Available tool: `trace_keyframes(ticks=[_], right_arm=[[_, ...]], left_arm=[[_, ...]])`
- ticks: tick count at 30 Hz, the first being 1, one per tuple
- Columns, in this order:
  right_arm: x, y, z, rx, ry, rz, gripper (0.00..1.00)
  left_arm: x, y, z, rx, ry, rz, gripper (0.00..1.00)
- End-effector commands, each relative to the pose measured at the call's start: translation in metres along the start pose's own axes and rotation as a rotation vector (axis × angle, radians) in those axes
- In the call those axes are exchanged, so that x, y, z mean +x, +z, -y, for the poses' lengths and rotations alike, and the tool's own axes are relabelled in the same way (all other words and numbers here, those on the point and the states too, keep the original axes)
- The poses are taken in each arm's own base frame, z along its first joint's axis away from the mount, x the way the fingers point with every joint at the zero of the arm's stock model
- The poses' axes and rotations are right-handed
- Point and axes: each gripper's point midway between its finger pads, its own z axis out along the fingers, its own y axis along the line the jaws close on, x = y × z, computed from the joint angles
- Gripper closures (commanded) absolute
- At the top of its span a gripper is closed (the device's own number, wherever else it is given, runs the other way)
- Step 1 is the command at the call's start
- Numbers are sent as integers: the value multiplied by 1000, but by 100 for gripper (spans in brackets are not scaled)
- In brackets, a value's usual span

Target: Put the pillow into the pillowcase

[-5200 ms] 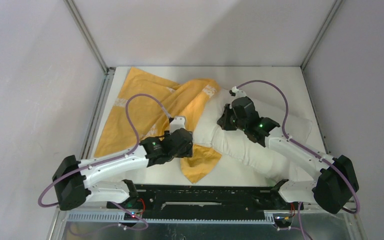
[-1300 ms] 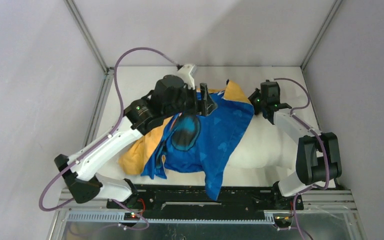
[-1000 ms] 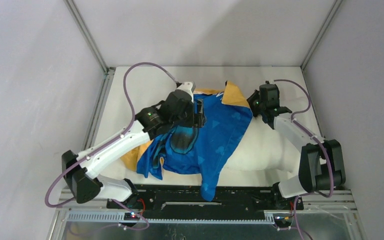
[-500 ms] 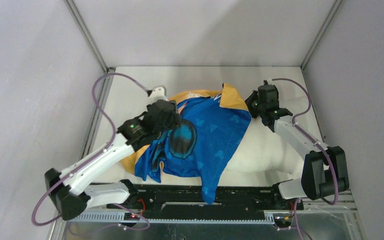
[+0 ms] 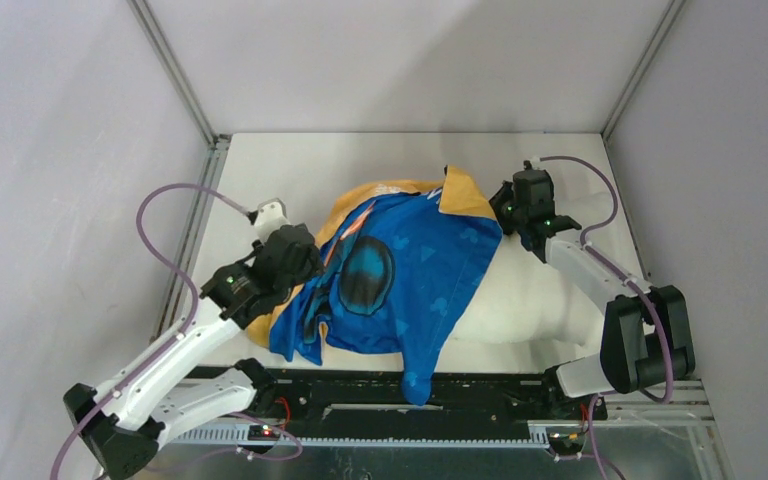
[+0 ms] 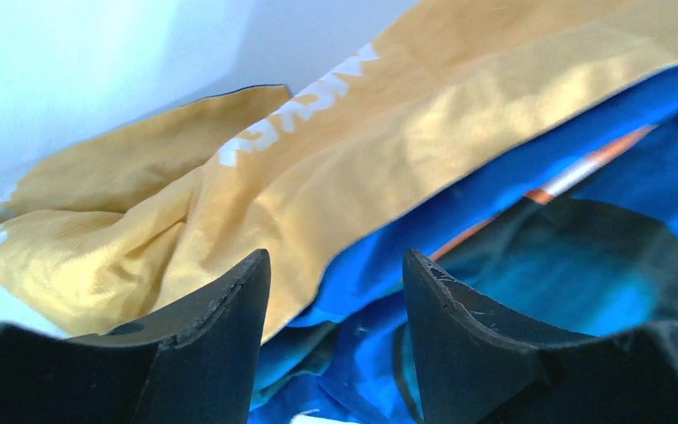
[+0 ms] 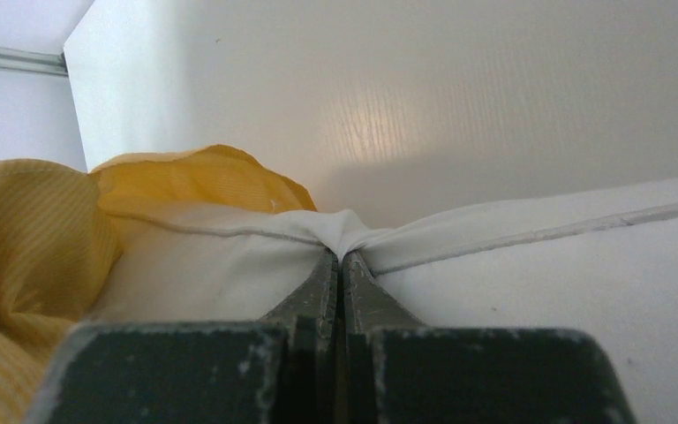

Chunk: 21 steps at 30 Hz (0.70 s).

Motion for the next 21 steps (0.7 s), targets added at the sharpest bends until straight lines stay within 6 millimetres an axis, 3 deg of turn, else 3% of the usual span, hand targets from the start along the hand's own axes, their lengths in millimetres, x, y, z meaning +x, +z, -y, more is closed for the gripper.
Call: trace_keyframes(ticks=[1, 6, 9, 12, 13, 15, 21], right_arm=[[17, 3, 4, 3, -30, -62, 100], [16, 1, 3, 1, -33, -59, 100], [17, 1, 3, 0, -34, -60, 100], [19, 1, 1, 0, -38, -62, 100], [19, 0, 1, 1, -39, -64, 100], [22, -1, 1, -4, -40, -66, 100], [33, -4, -6, -17, -30, -71, 100]], left_arm=[[9, 18, -15, -73, -25, -16, 39], [6, 34, -9, -54, -24, -3, 45], [-2, 41, -13, -89, -15, 21, 63], [-26, 44, -17, -122, -13, 94, 92], [-38, 45, -18, -130, -11, 119, 99], [-69, 48, -15, -140, -6, 168, 100], [-192, 72, 13, -126, -17, 290, 100]])
